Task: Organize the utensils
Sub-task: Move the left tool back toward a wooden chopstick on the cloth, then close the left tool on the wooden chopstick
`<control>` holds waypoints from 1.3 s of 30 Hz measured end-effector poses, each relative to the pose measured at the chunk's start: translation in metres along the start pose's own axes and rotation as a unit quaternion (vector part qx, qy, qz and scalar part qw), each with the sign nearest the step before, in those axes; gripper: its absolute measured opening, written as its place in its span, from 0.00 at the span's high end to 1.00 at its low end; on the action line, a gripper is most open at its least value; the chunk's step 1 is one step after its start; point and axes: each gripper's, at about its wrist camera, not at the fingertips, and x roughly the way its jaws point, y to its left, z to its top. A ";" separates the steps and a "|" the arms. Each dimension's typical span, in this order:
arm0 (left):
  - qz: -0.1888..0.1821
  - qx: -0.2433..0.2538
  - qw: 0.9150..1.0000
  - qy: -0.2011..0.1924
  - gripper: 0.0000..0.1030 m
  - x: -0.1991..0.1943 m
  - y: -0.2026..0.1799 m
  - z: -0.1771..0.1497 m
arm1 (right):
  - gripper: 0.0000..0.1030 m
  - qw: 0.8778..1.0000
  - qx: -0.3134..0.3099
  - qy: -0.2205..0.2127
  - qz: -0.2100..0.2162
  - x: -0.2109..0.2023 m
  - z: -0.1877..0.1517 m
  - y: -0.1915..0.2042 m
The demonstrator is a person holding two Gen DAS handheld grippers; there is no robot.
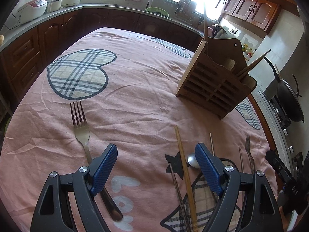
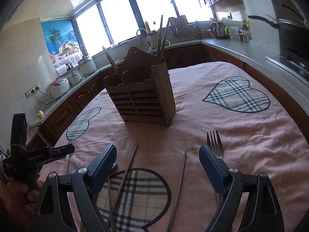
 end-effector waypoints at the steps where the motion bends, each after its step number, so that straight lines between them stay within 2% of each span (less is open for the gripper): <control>1: 0.001 0.002 1.000 0.003 0.21 0.002 -0.001 0.001 | 0.14 1.000 0.000 0.006 -0.001 0.003 -0.001 0.000; 6: 0.003 0.013 1.000 0.015 0.21 0.013 -0.007 0.006 | 0.15 1.000 -0.005 0.027 -0.005 0.015 -0.003 -0.001; 8: 0.006 0.018 1.000 0.022 0.21 0.019 -0.011 0.008 | 0.19 0.999 -0.007 0.034 -0.007 0.019 -0.003 -0.001; 15: 0.016 0.037 0.998 0.037 0.23 0.039 -0.024 0.016 | 0.43 0.997 -0.004 0.072 -0.018 0.038 -0.005 -0.006; 25: 0.018 0.045 0.997 0.066 0.28 0.073 -0.031 0.023 | 0.44 0.995 -0.009 0.091 -0.029 0.050 0.000 -0.009; 28: 0.018 0.048 0.996 0.073 0.35 0.082 -0.034 0.024 | 0.45 0.994 -0.007 0.105 -0.037 0.059 -0.002 -0.012; 32: 0.020 0.063 0.994 0.084 0.52 0.094 -0.042 0.027 | 0.54 0.991 -0.005 0.126 -0.045 0.073 -0.007 -0.016; 34: 0.028 0.077 0.993 0.086 0.55 0.099 -0.048 0.028 | 0.55 0.990 -0.014 0.127 -0.051 0.078 -0.008 -0.015; 36: 0.038 0.097 0.991 0.087 0.67 0.103 -0.055 0.027 | 0.55 0.989 -0.023 0.131 -0.056 0.081 -0.006 -0.012; 39: 0.050 0.121 0.988 0.085 0.80 0.107 -0.062 0.025 | 0.63 0.988 -0.030 0.137 -0.063 0.086 -0.004 -0.013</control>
